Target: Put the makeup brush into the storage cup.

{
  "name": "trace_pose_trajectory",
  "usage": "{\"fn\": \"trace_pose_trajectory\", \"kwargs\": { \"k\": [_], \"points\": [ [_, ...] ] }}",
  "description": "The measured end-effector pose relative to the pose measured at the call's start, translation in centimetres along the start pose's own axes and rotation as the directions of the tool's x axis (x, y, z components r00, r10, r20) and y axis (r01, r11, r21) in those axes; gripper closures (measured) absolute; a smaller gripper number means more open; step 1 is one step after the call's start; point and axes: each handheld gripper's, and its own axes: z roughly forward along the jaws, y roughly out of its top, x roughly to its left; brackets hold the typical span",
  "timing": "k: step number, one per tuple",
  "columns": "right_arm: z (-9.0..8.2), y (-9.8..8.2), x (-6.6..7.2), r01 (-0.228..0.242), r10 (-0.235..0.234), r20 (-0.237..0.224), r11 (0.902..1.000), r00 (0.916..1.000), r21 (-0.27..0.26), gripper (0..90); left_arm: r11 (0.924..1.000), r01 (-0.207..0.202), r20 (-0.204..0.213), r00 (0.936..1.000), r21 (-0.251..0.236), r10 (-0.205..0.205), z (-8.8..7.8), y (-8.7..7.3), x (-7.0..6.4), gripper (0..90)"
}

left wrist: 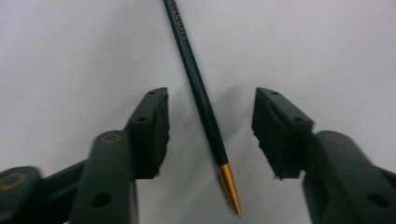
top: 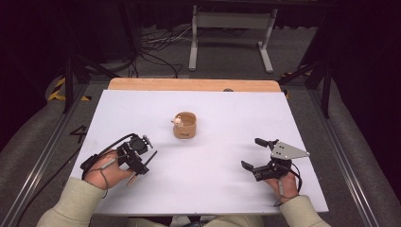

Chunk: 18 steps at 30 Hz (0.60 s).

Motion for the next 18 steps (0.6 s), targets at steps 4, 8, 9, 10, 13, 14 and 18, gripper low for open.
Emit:
{"fn": "trace_pose_trajectory", "kwargs": {
  "k": [4, 8, 9, 10, 13, 14, 18],
  "points": [
    [0.03, -0.01, 0.01, 0.001, -0.001, 0.000, 1.0000, 1.0000, 0.001, 2.8, 0.9999, 0.009, -0.002, 1.0000, 0.008, -0.009, 0.08, -0.15, 0.05, 61.1],
    [0.06, -0.01, 0.02, 0.002, -0.002, 0.000, 1.0000, 1.0000, 0.002, 3.0, 0.9998, 0.009, -0.003, 1.0000, 0.020, -0.008, 0.42, -0.14, -0.03, 65.8],
    [0.08, -0.01, 0.03, 0.004, -0.004, 0.000, 1.0000, 1.0000, 0.003, 3.1, 0.9996, 0.007, -0.004, 1.0000, 0.026, -0.007, 0.52, -0.12, -0.05, 68.4],
    [0.09, -0.01, 0.03, 0.004, -0.004, 0.000, 1.0000, 1.0000, 0.004, 3.1, 0.9993, 0.006, -0.010, 0.9999, 0.036, -0.005, 0.62, -0.08, -0.17, 70.0],
    [0.12, -0.02, 0.05, 0.001, -0.001, -0.002, 1.0000, 1.0000, 0.005, 3.2, 0.9992, 0.005, -0.021, 0.9998, 0.038, -0.004, 0.71, -0.02, -0.25, 74.5],
    [0.11, -0.01, 0.05, 0.004, -0.004, 0.001, 0.9999, 1.0000, 0.010, 3.3, 0.9989, 0.002, -0.030, 0.9996, 0.046, -0.001, 0.69, 0.05, -0.23, 74.5],
    [0.14, -0.01, 0.07, 0.005, -0.005, -0.001, 1.0000, 1.0000, 0.008, 3.5, 0.9986, 0.015, -0.041, 0.9991, 0.050, -0.013, 0.77, 0.14, -0.29, 79.4]
  ]
}}
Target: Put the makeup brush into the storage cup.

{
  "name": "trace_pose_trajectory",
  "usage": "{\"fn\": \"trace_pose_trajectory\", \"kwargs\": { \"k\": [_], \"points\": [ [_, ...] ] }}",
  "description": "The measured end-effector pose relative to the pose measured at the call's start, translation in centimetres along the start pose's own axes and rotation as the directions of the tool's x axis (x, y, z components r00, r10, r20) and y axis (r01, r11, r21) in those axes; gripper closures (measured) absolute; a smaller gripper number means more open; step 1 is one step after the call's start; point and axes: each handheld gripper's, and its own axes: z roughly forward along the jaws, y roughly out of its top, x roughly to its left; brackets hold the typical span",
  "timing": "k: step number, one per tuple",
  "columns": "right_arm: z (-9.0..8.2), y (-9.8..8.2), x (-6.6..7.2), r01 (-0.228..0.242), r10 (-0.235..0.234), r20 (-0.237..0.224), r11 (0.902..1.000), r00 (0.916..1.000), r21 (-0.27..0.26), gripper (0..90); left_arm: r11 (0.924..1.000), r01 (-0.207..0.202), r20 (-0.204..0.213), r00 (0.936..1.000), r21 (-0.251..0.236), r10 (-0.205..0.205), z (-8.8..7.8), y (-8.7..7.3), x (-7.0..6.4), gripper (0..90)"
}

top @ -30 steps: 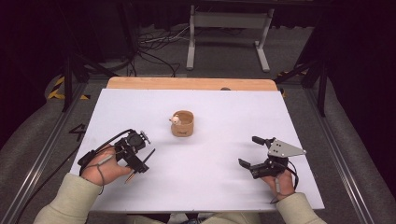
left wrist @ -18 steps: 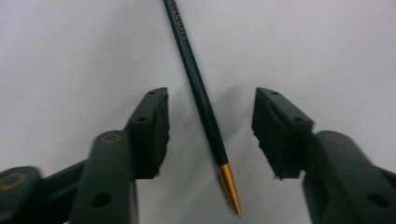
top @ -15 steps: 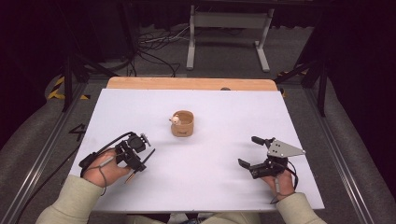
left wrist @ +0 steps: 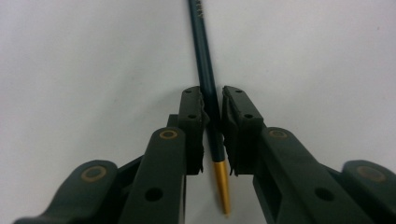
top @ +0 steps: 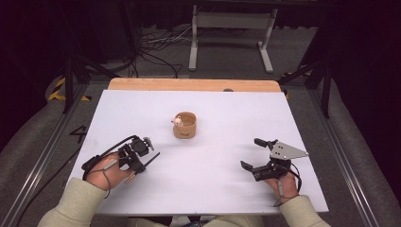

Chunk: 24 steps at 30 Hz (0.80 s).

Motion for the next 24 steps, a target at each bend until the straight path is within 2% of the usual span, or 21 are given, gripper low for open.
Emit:
{"fn": "trace_pose_trajectory", "kwargs": {
  "k": [9, 15, 17, 20, 24],
  "points": [
    [0.0, 0.0, 0.0, 0.001, -0.001, -0.001, 1.0000, 1.0000, 0.003, 3.9, 1.0000, -0.006, -0.024, 0.9997, 0.000, 0.006, 0.0, 0.0, -0.2, 82.8],
    [0.0, 0.1, 0.1, 0.008, -0.008, -0.001, 1.0000, 1.0000, 0.004, 3.9, 0.9999, -0.017, -0.011, 0.9998, -0.001, 0.017, -0.1, -0.1, -0.1, 83.1],
    [-0.1, 0.1, 0.1, 0.008, -0.008, -0.004, 1.0000, 1.0000, 0.001, 3.9, 0.9996, -0.029, -0.010, 0.9995, -0.008, 0.029, -0.3, -0.1, -0.3, 83.1],
    [-0.2, 0.2, 0.1, 0.010, -0.010, 0.006, 0.9999, 0.9999, 0.003, 3.8, 0.9970, -0.075, -0.006, 0.9972, -0.020, 0.075, -1.0, 0.1, -0.6, 83.1],
    [-0.5, 0.4, 0.2, -0.017, 0.017, -0.003, 0.9998, 0.9999, -0.015, 3.1, 0.9896, -0.137, -0.002, 0.9906, -0.044, 0.137, -1.7, 0.5, -1.5, 83.1]
  ]
}}
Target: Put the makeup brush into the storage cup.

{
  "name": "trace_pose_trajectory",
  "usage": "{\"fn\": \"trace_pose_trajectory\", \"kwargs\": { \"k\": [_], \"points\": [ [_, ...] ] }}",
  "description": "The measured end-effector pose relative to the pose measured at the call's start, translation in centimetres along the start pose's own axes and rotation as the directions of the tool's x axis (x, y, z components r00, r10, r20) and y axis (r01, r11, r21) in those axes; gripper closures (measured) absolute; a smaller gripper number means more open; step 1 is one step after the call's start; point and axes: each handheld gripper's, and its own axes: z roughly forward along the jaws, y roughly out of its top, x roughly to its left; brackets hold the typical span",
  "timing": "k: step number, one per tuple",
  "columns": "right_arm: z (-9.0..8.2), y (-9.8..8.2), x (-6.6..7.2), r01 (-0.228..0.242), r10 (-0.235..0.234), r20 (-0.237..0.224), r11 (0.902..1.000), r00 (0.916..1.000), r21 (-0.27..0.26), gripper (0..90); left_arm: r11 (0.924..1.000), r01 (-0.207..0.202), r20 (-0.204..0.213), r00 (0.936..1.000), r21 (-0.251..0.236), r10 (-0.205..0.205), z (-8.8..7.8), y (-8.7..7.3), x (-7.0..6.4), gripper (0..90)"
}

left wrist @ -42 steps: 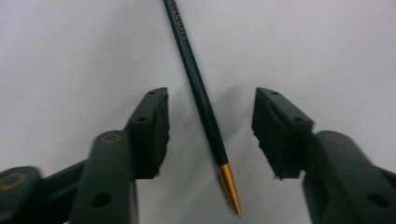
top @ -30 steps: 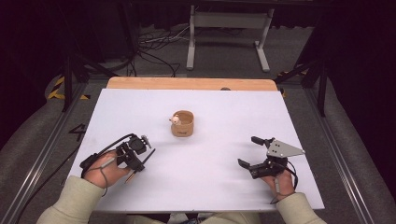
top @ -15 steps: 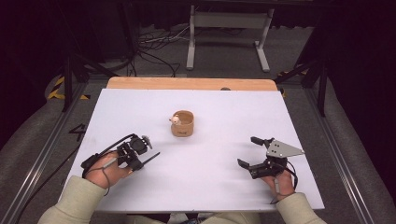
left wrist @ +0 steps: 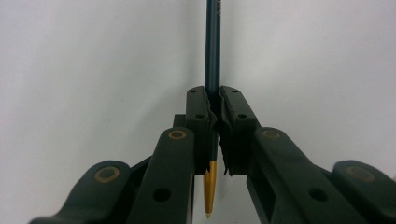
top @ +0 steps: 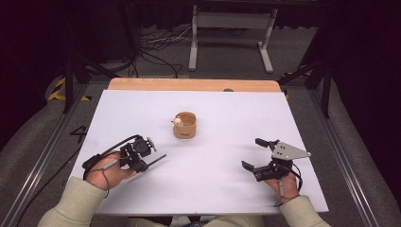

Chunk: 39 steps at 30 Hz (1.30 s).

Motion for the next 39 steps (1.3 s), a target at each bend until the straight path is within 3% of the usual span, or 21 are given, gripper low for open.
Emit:
{"fn": "trace_pose_trajectory", "kwargs": {
  "k": [2, 7, 12, 19, 25, 28, 29, 30, 33, 37, 38, 39],
  "points": [
    [0.0, 0.1, 0.1, -0.004, 0.004, -0.016, 1.0000, 0.9999, -0.006, 3.1, 1.0000, -0.009, 0.002, 1.0000, -0.001, 0.009, -0.2, 0.1, -0.2, 83.1],
    [0.3, 0.8, 0.8, 0.019, -0.020, -0.071, 0.9997, 0.9972, -0.015, 5.2, 0.9967, -0.079, 0.002, 0.9969, -0.019, 0.079, -1.3, 1.2, -0.9, 83.1],
    [0.9, 1.7, 1.7, 0.052, -0.052, -0.153, 0.9986, 0.9869, -0.008, 10.7, 0.9857, -0.163, 0.014, 0.9863, -0.040, 0.164, -2.5, 2.5, -2.1, 83.1],
    [1.3, 2.5, 2.5, 0.068, -0.069, -0.193, 0.9976, 0.9788, -0.015, 14.5, 0.9713, -0.229, 0.022, 0.9728, -0.065, 0.231, -3.4, 4.0, -3.0, 83.1],
    [1.6, 3.1, 2.9, 0.065, -0.067, -0.210, 0.9977, 0.9753, -0.019, 16.0, 0.9519, -0.295, 0.035, 0.9537, -0.082, 0.299, -3.9, 5.3, -4.0, 83.1],
    [1.9, 3.2, 2.9, 0.031, -0.032, -0.228, 0.9995, 0.9732, -0.008, 17.5, 0.9442, -0.319, 0.024, 0.9463, -0.081, 0.322, -4.0, 5.8, -4.5, 83.2],
    [1.9, 3.3, 2.9, 0.030, -0.031, -0.233, 0.9995, 0.9721, -0.010, 18.1, 0.9434, -0.321, 0.026, 0.9457, -0.084, 0.324, -4.0, 5.9, -4.6, 83.2],
    [2.0, 3.3, 3.0, 0.033, -0.035, -0.235, 0.9994, 0.9714, -0.012, 18.4, 0.9365, -0.340, 0.031, 0.9385, -0.085, 0.344, -4.1, 6.2, -4.9, 83.2],
    [2.4, 3.6, 3.3, 0.044, -0.048, -0.255, 0.9988, 0.9659, -0.020, 19.8, 0.9301, -0.354, 0.035, 0.9328, -0.097, 0.359, -4.2, 6.6, -5.4, 83.2],
    [2.8, 3.9, 3.7, 0.058, -0.061, -0.271, 0.9982, 0.9607, -0.018, 21.4, 0.9075, -0.406, 0.027, 0.9111, -0.106, 0.411, -4.4, 7.1, -6.2, 83.2],
    [2.9, 4.0, 3.8, 0.057, -0.059, -0.277, 0.9982, 0.9591, -0.017, 21.9, 0.8957, -0.431, 0.026, 0.8996, -0.111, 0.436, -4.4, 7.2, -6.4, 83.2],
    [3.1, 4.0, 3.9, 0.059, -0.061, -0.283, 0.9981, 0.9571, -0.016, 22.6, 0.8921, -0.438, 0.022, 0.8963, -0.111, 0.443, -4.5, 7.3, -6.6, 83.2]
  ]
}}
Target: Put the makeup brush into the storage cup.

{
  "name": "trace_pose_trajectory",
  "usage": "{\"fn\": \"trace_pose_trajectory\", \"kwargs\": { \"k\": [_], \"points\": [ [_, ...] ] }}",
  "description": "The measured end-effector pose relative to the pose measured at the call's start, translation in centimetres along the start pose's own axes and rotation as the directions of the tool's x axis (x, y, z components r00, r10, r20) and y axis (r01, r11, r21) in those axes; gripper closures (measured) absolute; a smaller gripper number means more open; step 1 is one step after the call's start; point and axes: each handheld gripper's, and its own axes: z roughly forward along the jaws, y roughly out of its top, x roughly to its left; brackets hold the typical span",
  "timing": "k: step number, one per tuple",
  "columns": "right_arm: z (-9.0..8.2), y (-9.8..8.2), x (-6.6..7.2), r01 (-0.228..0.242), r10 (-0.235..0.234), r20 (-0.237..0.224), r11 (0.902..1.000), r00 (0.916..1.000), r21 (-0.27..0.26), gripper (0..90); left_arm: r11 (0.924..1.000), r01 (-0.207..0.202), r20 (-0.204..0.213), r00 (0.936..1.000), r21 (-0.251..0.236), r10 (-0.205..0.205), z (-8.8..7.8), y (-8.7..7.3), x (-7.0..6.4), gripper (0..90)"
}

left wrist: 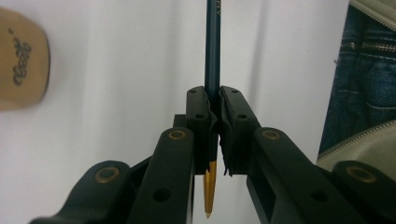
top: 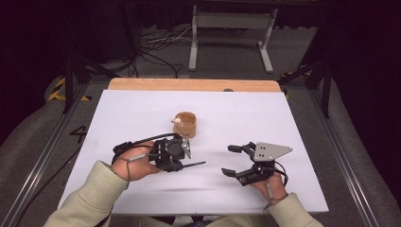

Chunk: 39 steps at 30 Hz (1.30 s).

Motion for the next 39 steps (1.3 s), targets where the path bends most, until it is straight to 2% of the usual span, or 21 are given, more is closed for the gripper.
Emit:
{"fn": "trace_pose_trajectory", "kwargs": {
  "k": [3, 8, 20, 21, 22, 24, 33, 39],
  "points": [
    [0.4, 0.1, 0.2, 0.011, -0.010, -0.016, 0.9999, 0.9998, 0.011, 24.4, 0.9995, -0.026, 0.005, 0.9996, -0.017, 0.026, 0.1, 0.3, -0.3, 83.2],
    [1.1, 0.3, 0.5, 0.023, -0.022, -0.042, 0.9996, 0.9989, 0.016, 26.8, 0.9977, -0.067, 0.023, 0.9975, -0.009, 0.067, 0.4, 0.8, -0.7, 83.2],
    [3.3, 0.4, 1.4, 0.065, -0.057, -0.128, 0.9960, 0.9901, 0.060, 39.2, 0.9952, -0.098, 0.020, 0.9950, -0.007, 0.098, 0.5, 1.2, -0.9, 83.1],
    [3.8, 0.5, 1.6, 0.074, -0.063, -0.147, 0.9948, 0.9872, 0.069, 42.3, 0.9957, -0.091, 0.020, 0.9956, -0.012, 0.092, 0.6, 1.2, -1.0, 83.2],
    [3.8, 0.5, 1.6, 0.074, -0.063, -0.147, 0.9948, 0.9872, 0.069, 42.3, 0.9950, -0.099, 0.021, 0.9948, -0.014, 0.099, 0.6, 1.2, -1.1, 83.2],
    [4.2, 0.5, 1.8, 0.082, -0.069, -0.166, 0.9936, 0.9837, 0.077, 48.8, 0.9942, -0.107, 0.026, 0.9939, -0.014, 0.107, 0.6, 1.3, -1.2, 83.2],
    [5.0, 0.7, 2.1, 0.097, -0.077, -0.202, 0.9911, 0.9763, 0.091, 64.1, 0.9898, -0.142, 0.007, 0.9899, -0.018, 0.142, 0.7, 1.3, -1.5, 83.2],
    [5.3, 0.6, 2.1, 0.101, -0.079, -0.213, 0.9903, 0.9739, 0.096, 69.6, 0.9876, -0.156, 0.006, 0.9877, -0.016, 0.156, 0.8, 1.4, -1.6, 83.2]
  ]
}}
